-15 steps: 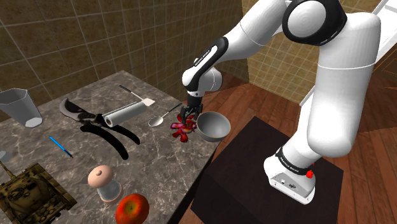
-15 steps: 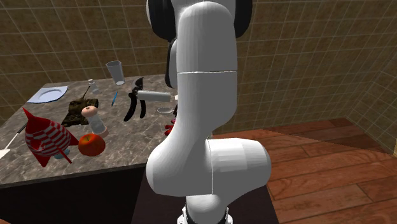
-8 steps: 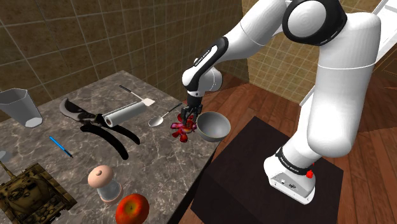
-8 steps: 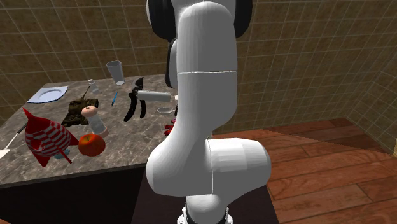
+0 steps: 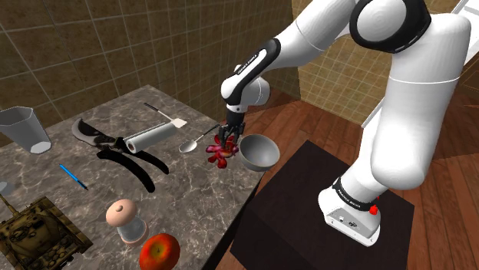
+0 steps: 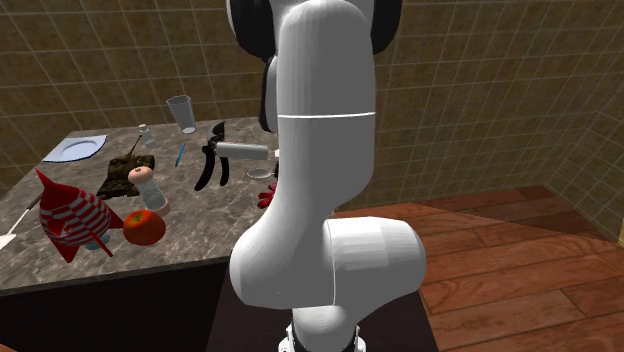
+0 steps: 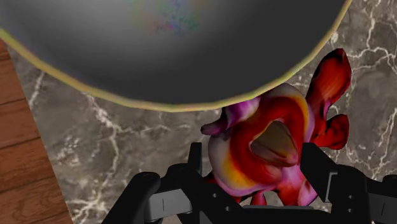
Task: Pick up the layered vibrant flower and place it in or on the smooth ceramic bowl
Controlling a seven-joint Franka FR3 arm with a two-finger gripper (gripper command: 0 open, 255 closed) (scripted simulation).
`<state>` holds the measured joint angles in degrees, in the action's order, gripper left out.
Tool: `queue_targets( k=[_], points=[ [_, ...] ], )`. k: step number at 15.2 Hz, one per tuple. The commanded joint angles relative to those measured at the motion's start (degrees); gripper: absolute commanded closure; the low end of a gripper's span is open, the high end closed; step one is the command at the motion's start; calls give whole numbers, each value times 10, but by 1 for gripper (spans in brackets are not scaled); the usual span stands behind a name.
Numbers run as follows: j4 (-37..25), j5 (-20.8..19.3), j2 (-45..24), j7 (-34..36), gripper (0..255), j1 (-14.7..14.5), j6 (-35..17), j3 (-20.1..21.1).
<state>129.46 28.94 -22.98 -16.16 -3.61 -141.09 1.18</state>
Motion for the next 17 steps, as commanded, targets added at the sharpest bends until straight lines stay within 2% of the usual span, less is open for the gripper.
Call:
queue_targets(
  k=[1, 17],
  points=[
    [4, -5, 15, 7, 255, -2, 10, -2],
    [7, -49, 123, 61, 255, -7, 108, -17]
  ],
)
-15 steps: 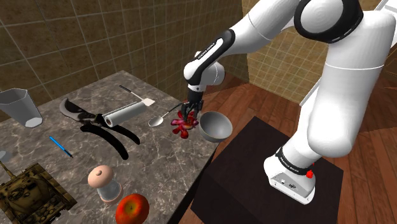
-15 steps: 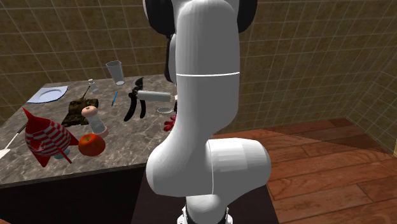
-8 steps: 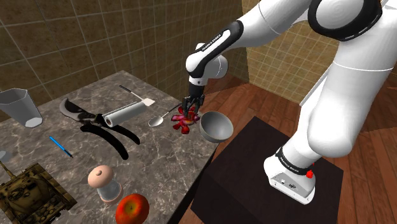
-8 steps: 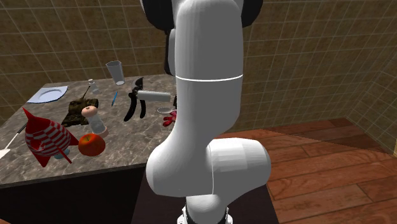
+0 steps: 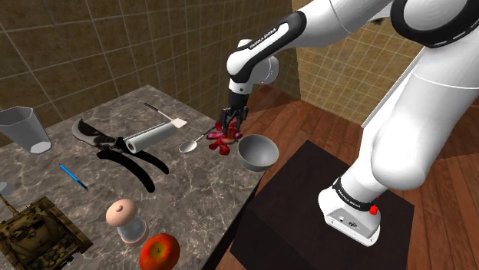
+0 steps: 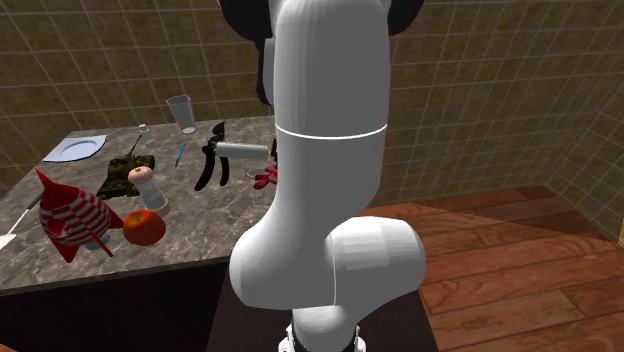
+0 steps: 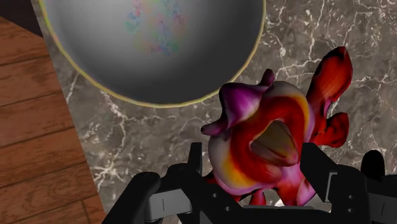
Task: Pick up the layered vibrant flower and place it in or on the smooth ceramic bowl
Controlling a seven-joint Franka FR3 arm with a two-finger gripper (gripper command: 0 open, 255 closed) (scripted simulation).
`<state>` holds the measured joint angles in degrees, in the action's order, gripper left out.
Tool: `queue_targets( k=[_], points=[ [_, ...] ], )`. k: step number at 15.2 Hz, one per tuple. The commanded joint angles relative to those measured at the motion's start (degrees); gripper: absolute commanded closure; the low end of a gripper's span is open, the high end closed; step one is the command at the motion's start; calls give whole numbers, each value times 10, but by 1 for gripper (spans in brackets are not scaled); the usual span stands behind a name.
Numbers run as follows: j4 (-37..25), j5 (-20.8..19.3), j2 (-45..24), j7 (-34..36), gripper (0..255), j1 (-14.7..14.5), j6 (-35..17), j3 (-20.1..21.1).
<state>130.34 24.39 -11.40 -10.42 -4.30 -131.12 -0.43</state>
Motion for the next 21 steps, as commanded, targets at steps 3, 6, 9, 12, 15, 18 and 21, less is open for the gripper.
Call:
queue_targets(
  k=[3, 6, 9, 12, 15, 18, 21],
  points=[
    [-5, -10, 25, 13, 255, 0, 28, -3],
    [-9, -17, 41, 22, 255, 0, 48, -4],
    [-14, -24, 57, 31, 255, 1, 68, -6],
    [5, -27, 83, 28, 255, 4, 75, -9],
    [69, -33, 142, 10, 255, 15, 76, -19],
    [128, -45, 202, -6, 255, 28, 81, -32],
    [183, -62, 264, -20, 255, 44, 93, -45]
  ],
)
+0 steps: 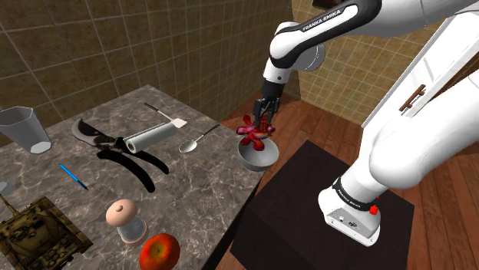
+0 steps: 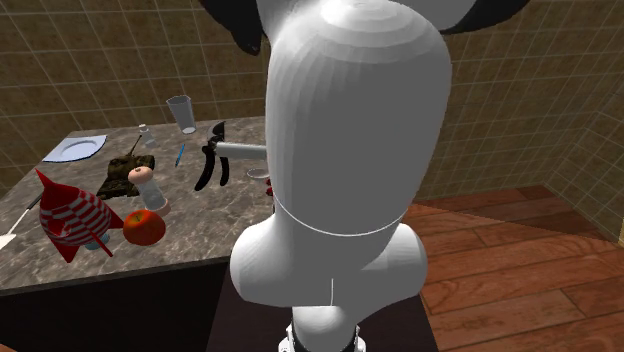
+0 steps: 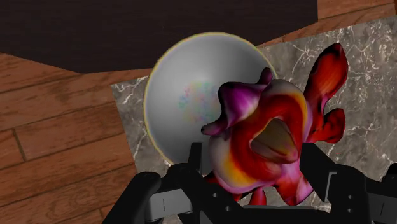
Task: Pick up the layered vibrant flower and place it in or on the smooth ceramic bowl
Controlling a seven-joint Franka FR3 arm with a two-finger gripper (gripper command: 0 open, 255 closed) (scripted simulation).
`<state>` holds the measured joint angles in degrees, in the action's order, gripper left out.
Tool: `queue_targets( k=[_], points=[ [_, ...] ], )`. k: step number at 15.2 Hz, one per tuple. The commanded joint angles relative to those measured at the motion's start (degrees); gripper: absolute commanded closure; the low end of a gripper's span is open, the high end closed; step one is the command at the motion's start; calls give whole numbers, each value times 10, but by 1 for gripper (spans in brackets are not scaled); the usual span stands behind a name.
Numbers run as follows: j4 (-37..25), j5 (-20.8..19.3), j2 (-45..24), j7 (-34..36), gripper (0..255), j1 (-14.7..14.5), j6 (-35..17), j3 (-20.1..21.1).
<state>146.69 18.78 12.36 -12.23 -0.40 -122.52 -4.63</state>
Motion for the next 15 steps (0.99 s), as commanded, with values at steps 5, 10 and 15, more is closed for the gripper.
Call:
queue_targets(
  k=[5, 10, 15],
  points=[
    [59, -7, 35, -23, 255, 12, -20, -12],
    [71, 9, -1, -42, 255, 7, -64, -13],
    [78, 29, -40, -65, 255, 1, -108, -14]
  ],
)
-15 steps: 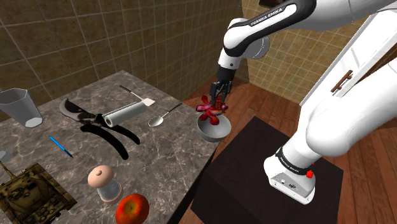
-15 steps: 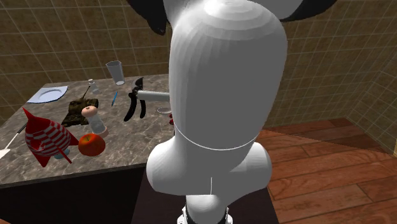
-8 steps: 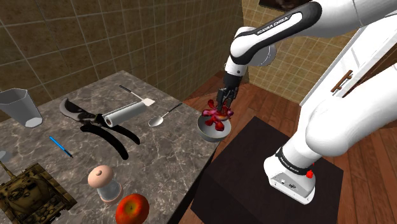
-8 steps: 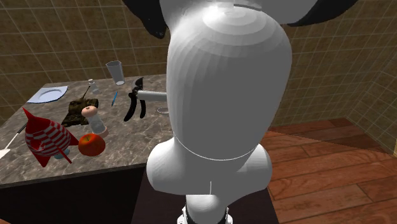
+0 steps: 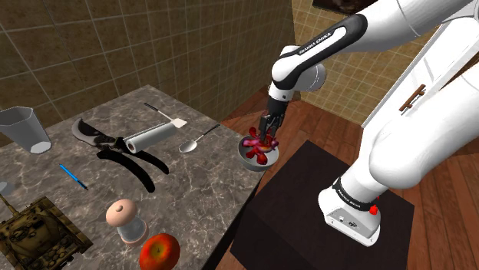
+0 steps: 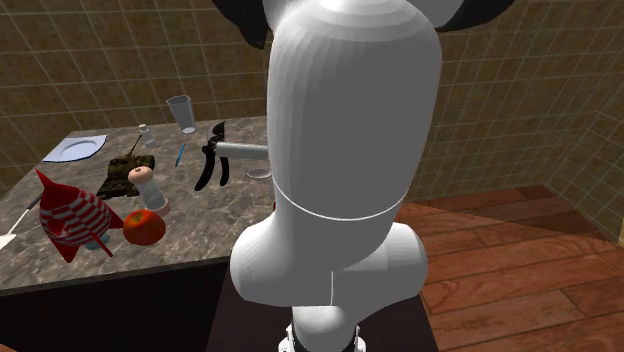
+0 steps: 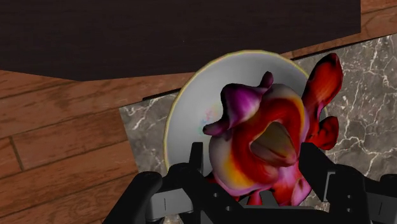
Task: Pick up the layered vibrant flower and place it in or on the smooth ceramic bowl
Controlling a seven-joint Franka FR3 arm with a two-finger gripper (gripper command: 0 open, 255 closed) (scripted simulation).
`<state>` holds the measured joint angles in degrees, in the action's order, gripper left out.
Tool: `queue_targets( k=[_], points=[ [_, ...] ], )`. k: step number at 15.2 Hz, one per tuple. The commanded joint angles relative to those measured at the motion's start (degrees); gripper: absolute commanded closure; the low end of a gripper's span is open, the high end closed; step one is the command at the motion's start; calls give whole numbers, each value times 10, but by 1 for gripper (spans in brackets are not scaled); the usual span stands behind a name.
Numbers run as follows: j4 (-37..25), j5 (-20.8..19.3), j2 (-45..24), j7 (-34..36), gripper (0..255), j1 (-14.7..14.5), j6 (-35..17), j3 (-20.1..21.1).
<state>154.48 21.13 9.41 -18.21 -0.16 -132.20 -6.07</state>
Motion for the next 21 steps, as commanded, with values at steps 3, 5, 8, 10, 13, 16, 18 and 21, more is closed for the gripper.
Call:
queue_targets(
  k=[3, 5, 8, 10, 13, 16, 18, 21],
  points=[
    [3, 20, -34, -20, 255, -5, -34, 0],
    [3, 20, -34, -20, 255, -5, -34, 0],
    [3, 20, -34, -20, 255, -5, -34, 0],
    [3, 20, -34, -20, 255, -5, -34, 0],
    [2, 19, -35, -20, 0, -5, -34, -1],
    [1, 19, -35, -21, 0, -5, -34, -1],
    [-4, 5, -18, -11, 0, 0, -12, -3],
    [-27, -27, 21, 8, 0, 14, 49, -11]
  ],
)
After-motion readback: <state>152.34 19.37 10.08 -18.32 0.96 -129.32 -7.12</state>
